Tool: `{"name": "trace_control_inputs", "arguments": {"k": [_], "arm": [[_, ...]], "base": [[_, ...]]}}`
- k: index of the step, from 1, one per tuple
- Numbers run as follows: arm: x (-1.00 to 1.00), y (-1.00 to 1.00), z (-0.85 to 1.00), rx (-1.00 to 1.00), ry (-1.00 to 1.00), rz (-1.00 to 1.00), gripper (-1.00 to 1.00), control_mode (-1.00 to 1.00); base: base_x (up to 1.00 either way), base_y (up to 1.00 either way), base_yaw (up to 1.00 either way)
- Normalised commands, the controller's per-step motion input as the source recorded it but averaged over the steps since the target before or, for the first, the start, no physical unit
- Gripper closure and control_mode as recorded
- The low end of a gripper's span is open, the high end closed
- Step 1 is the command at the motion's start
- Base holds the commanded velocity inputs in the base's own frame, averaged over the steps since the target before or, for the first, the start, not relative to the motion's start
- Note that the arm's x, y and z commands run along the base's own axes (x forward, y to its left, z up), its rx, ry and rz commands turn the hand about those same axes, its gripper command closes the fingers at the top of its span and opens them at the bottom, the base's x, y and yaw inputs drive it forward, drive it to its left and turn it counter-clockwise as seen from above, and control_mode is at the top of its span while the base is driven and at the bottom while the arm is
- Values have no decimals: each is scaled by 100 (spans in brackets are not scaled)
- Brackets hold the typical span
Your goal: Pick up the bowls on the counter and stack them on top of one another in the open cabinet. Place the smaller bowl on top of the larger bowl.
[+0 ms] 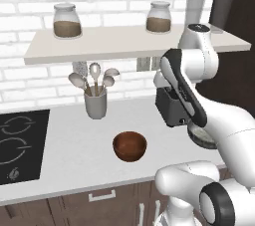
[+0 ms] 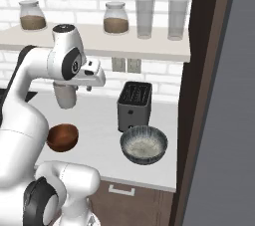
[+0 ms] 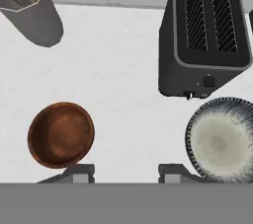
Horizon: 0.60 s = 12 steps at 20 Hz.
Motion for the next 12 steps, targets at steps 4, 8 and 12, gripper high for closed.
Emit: {"name": "trace_control_inputs", "arguments": {"k": [4, 8, 12], "arm": [[-6, 30, -42, -1, 8, 0, -100, -100], [-23, 27, -86, 0, 11, 0, -100, -100], [-1, 6, -100, 0, 10, 0, -100, -100]], "base": [[0, 0, 0], [0, 0, 0], [0, 0, 0]]}}
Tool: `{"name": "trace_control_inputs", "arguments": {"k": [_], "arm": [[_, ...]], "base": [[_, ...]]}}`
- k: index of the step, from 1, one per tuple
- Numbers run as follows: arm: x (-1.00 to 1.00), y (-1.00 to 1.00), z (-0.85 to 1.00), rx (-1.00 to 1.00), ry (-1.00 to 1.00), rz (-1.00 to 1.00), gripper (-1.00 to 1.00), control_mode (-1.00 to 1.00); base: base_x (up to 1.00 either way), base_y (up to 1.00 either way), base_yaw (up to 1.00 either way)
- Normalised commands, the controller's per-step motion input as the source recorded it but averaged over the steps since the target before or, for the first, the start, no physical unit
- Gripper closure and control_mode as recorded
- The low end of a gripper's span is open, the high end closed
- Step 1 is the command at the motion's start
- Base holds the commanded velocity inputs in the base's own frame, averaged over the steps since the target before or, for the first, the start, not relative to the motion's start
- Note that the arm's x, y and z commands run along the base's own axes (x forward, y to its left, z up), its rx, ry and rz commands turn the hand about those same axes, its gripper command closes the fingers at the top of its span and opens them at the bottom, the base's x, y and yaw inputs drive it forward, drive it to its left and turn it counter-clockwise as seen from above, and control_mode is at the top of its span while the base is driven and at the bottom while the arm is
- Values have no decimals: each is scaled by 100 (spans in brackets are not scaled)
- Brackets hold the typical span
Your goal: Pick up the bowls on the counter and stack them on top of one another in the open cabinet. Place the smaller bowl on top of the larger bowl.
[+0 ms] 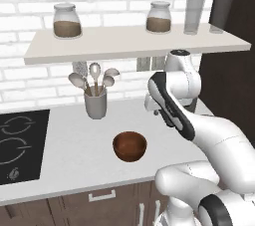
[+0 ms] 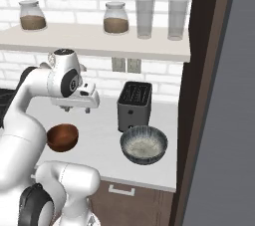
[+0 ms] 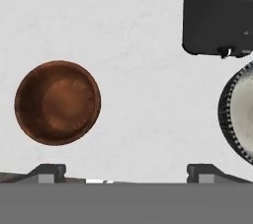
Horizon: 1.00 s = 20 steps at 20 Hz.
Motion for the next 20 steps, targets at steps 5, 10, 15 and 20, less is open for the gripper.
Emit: {"name": "trace_control_inputs", "arguments": {"k": [5, 10, 15, 20], "arm": [[15, 40, -95, 0, 2, -9, -100, -100], [36, 68, -69, 0, 4, -4, -100, -100], [7, 10, -45, 0, 11, 0, -100, -100], [10, 0, -37, 0, 3, 0, -100, -100]], "base": [[0, 0, 0], [0, 0, 0], [0, 0, 0], [0, 0, 0]]}}
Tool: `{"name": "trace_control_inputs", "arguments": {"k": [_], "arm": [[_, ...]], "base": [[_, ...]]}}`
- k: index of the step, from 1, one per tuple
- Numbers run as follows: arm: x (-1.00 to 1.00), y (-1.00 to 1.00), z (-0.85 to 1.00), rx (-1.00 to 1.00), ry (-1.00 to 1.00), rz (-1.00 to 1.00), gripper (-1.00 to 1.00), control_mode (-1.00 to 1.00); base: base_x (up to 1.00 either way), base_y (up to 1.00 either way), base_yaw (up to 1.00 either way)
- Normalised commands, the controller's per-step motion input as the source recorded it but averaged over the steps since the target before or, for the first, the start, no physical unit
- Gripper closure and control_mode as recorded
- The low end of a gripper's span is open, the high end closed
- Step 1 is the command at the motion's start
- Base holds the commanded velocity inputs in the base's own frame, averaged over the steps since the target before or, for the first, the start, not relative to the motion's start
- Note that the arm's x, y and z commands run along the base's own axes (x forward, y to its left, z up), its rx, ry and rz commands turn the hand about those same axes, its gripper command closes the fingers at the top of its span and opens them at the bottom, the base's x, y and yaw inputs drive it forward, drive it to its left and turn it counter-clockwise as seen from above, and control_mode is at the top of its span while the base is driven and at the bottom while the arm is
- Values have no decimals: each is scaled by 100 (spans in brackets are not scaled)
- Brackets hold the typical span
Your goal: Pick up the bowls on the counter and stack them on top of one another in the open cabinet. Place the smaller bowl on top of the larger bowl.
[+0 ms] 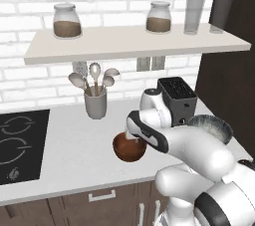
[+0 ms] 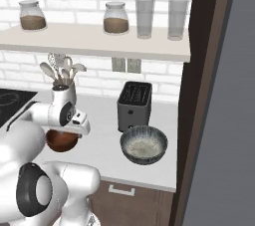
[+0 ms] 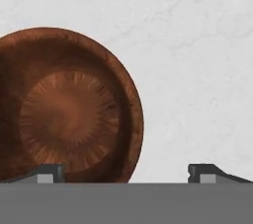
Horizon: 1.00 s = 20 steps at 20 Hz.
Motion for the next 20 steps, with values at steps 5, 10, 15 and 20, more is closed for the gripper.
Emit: {"name": "trace_control_inputs", "arguments": {"k": [5, 10, 15, 20], "arm": [[6, 0, -39, 0, 0, 0, -100, -100], [10, 0, -46, 1, 2, 0, 100, -100], [4, 0, -12, 0, 3, 0, 100, -100], [0, 0, 2, 0, 0, 0, 100, -100]], "base": [[0, 0, 0], [0, 0, 0], [0, 0, 0], [0, 0, 0]]}}
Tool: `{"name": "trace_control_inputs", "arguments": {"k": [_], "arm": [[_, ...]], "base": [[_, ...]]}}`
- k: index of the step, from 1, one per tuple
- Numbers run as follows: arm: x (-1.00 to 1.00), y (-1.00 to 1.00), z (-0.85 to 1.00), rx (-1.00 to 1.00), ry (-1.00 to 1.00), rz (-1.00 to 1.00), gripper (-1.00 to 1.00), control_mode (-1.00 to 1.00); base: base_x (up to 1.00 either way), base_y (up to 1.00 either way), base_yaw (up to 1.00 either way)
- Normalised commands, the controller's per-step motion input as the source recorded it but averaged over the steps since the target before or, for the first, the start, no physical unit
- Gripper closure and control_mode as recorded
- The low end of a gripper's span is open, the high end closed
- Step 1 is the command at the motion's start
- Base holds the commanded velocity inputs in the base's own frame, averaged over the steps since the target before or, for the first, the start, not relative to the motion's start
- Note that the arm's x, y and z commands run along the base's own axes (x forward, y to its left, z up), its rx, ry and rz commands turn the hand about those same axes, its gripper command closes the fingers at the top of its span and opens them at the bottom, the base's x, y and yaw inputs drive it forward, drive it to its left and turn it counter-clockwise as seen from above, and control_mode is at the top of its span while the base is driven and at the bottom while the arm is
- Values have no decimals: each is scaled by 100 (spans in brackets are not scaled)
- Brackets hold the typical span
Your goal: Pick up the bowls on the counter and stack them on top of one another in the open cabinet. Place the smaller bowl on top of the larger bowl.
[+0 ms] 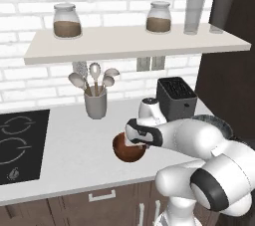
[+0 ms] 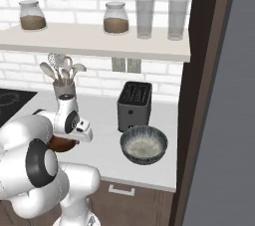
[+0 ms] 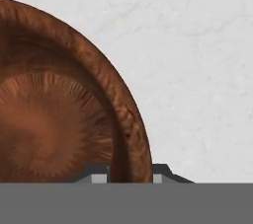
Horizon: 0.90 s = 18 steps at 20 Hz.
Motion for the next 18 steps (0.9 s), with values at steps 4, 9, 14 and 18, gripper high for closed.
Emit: {"name": "trace_control_inputs", "arguments": {"k": [4, 9, 14, 18], "arm": [[0, -6, 31, 4, -4, -7, 100, -100], [-7, -49, 61, 20, -13, -36, 100, -100], [-2, -76, 45, 23, -3, -58, 100, -100], [0, -82, 39, 18, 0, -65, 100, -100]], "base": [[0, 0, 0], [0, 0, 0], [0, 0, 0], [0, 0, 0]]}}
